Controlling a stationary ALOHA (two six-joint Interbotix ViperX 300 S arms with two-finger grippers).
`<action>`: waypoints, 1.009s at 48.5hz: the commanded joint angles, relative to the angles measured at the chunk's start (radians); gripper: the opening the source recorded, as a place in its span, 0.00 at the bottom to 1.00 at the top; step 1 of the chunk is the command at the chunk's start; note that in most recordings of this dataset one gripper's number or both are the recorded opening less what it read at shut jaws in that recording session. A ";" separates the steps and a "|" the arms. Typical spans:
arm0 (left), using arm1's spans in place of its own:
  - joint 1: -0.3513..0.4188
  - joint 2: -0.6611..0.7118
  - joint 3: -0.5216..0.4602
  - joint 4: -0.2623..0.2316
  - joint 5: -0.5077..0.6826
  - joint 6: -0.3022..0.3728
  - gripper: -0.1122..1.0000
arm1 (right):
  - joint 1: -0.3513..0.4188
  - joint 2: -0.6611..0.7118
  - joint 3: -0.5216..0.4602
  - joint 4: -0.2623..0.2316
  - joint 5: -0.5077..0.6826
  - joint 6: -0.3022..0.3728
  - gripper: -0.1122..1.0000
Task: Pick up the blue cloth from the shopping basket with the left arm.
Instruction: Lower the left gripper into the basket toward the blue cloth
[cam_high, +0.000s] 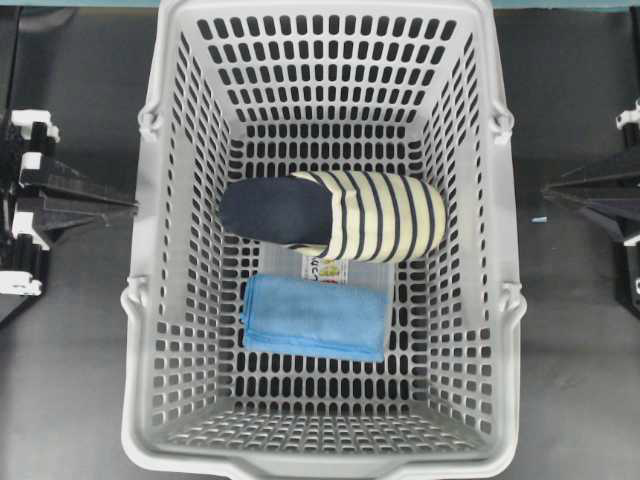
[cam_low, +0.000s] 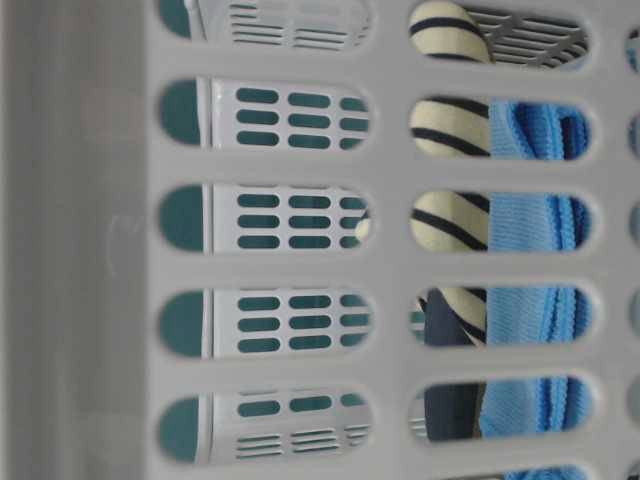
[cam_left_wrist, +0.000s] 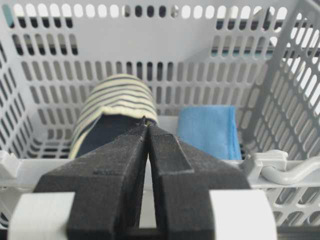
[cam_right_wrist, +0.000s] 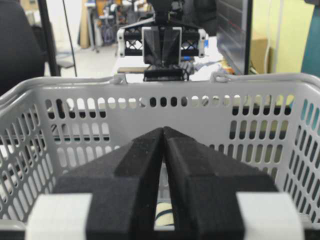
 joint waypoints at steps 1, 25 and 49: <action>-0.008 0.015 -0.075 0.041 0.051 -0.014 0.15 | 0.003 0.012 -0.021 0.003 -0.006 0.006 0.11; -0.058 0.318 -0.545 0.043 0.614 -0.003 0.10 | 0.003 0.011 -0.041 0.006 0.100 0.049 0.12; -0.083 0.790 -0.876 0.043 0.890 -0.021 0.71 | 0.003 0.006 -0.041 0.006 0.114 0.058 0.78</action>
